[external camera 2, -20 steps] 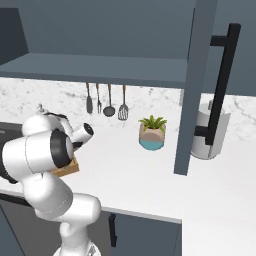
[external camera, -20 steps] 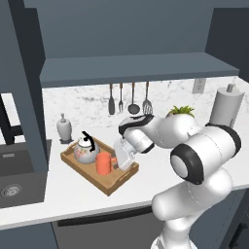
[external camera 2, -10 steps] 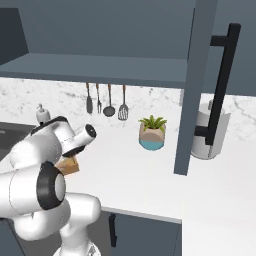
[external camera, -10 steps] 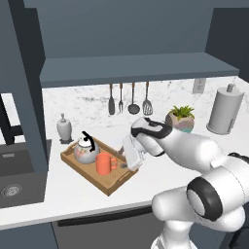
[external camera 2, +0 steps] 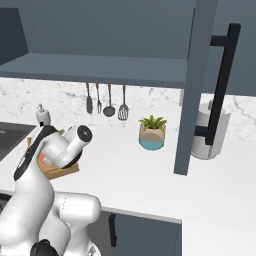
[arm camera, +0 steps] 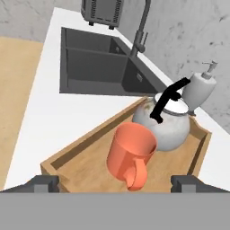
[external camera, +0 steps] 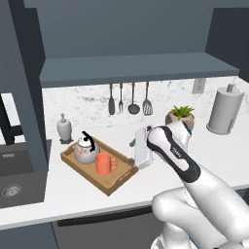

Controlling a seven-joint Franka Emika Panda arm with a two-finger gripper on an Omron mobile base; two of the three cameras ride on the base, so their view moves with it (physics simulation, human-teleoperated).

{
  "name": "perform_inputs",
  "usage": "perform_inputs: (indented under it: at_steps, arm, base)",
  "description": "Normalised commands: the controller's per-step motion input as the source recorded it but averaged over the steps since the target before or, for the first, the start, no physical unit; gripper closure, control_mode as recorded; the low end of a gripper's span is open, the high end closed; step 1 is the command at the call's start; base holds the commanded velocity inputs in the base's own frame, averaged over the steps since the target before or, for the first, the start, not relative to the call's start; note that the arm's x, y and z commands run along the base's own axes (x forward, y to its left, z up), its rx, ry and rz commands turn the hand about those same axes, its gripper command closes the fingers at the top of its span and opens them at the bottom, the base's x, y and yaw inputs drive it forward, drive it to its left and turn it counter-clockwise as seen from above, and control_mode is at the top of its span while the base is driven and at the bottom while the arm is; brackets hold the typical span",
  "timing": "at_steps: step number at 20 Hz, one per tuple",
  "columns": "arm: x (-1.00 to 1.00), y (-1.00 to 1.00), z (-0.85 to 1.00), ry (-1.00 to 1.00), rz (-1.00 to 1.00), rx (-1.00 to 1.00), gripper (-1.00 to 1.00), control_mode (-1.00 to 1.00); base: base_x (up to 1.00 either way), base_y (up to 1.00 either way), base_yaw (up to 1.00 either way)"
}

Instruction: Pick the kettle from the counter and place it on the tray. Then pick the mug from the cabinet and place it on the tray. Then close the cabinet doors.

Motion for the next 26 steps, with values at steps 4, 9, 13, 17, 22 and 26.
perform_inputs:
  at_steps: [4, 9, 13, 17, 22, 26]
  arm:
    - [-0.49, -0.30, 0.54, -0.07, -0.15, 0.00, -1.00, -1.00]
    - [-0.57, -0.39, 0.45, -0.07, -0.17, 0.02, -1.00, -1.00]
    - [-0.45, -0.41, -0.05, -0.03, -0.22, 0.03, -1.00, -1.00]
    - [-0.44, -0.52, -0.14, -0.08, -0.23, 0.08, -1.00, -1.00]
    - [-0.41, -0.64, -0.18, -0.10, -0.19, 0.11, -1.00, -1.00]
    - [-0.66, -0.31, -0.30, -0.30, -0.12, 0.21, -1.00, -1.00]
  base:
    - [0.00, 0.00, 0.00]
    - [0.00, 0.00, 0.00]
    - [0.00, 0.00, 0.00]
    - [0.00, 0.00, 0.00]
    - [0.00, 0.00, 0.00]
    - [0.00, 0.00, 0.00]
